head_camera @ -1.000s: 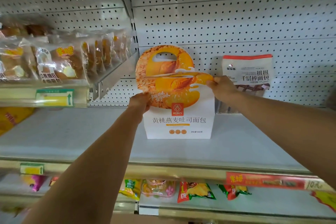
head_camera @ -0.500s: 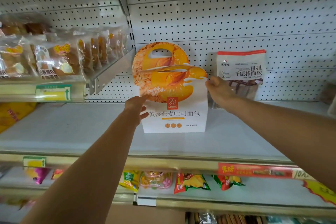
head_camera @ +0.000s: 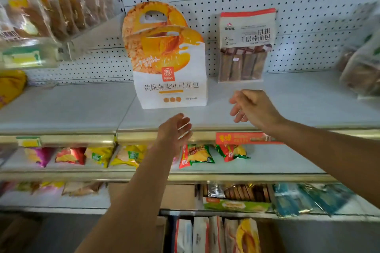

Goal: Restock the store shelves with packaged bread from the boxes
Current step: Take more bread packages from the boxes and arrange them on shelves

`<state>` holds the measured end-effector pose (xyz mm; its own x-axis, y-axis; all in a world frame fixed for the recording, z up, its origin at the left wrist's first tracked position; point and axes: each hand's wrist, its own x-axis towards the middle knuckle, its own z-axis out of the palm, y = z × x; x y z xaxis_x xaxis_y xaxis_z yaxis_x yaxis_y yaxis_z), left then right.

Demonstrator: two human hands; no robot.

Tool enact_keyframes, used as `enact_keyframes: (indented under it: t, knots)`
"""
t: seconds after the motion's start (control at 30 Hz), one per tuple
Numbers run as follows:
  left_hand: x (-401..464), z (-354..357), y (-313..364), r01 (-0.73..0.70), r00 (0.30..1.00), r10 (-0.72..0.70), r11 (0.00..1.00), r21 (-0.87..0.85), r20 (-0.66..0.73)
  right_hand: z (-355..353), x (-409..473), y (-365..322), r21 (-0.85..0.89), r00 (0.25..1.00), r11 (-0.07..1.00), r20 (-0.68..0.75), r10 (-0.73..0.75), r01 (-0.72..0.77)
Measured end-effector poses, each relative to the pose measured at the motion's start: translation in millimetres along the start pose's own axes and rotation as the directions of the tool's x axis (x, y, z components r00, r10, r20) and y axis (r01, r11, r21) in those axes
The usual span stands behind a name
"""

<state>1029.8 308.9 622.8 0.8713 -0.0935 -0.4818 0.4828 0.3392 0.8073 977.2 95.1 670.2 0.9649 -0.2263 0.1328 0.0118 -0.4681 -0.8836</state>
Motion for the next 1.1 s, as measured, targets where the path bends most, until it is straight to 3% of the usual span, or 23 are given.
enact_keyframes:
  t: [0.2,0.3,0.5,0.7,0.87,0.97,1.1]
  knots:
    - [-29,14,-99,0.104,0.994,-0.101,0.992,0.072,-0.042,-21,-57,72,-0.006,0.985,0.992,0.118,0.127,-0.127]
    - [-42,22,-160,0.178,0.982,-0.171,0.981,0.079,-0.086,-33,-88,120,-0.045,0.947,0.979,0.248,0.205,-0.2]
    - [-52,28,-302,0.385,0.911,-0.375,0.922,0.033,-0.171,-44,-141,239,-0.124,0.81,0.916,0.434,0.395,-0.381]
    - [-49,-3,-430,0.556,0.796,-0.51,0.829,0.059,-0.326,-22,-192,363,-0.182,0.61,0.747,0.471,0.637,-0.639]
    - [-23,-40,-517,0.637,0.717,-0.577,0.77,0.033,-0.391,25,-228,453,-0.3,0.464,0.626,0.464,0.755,-0.72]
    - [1,-60,-565,0.674,0.688,-0.593,0.736,0.065,-0.417,56,-233,503,-0.355,0.499,0.658,0.445,0.744,-0.664]
    - [34,-78,-617,0.679,0.695,-0.585,0.724,0.117,-0.417,102,-222,566,-0.511,0.63,0.769,0.463,0.624,-0.386]
